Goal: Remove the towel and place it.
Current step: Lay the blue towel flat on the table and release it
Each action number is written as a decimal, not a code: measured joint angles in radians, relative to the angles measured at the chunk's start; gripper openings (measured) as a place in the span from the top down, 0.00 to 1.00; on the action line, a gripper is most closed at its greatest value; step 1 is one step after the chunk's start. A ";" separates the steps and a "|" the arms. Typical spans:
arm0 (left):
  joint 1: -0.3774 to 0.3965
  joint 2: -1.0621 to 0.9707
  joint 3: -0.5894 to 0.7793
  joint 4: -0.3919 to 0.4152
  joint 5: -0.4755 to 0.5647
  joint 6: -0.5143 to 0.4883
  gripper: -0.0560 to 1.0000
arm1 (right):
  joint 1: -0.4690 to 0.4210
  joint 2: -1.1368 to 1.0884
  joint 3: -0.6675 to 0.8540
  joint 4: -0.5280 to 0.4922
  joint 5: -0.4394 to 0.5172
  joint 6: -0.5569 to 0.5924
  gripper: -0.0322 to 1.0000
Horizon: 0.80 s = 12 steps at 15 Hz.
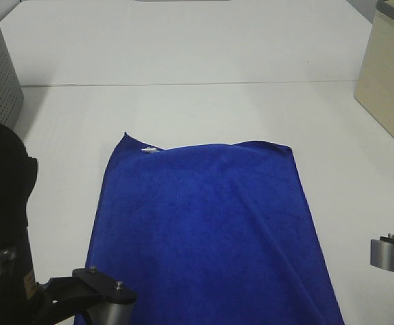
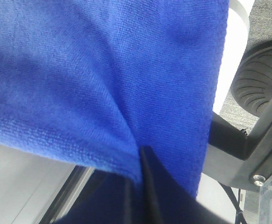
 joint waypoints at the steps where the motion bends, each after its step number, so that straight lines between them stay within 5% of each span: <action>1: 0.000 0.000 -0.006 0.003 0.002 0.000 0.95 | 0.000 0.000 0.000 0.000 0.000 0.000 0.90; 8: 0.000 0.000 -0.015 -0.008 -0.010 -0.004 0.85 | 0.000 0.000 0.000 -0.001 0.000 -0.001 0.67; 12: 0.000 0.000 -0.015 -0.025 -0.037 -0.012 0.56 | 0.000 0.000 0.000 0.039 0.000 -0.001 0.47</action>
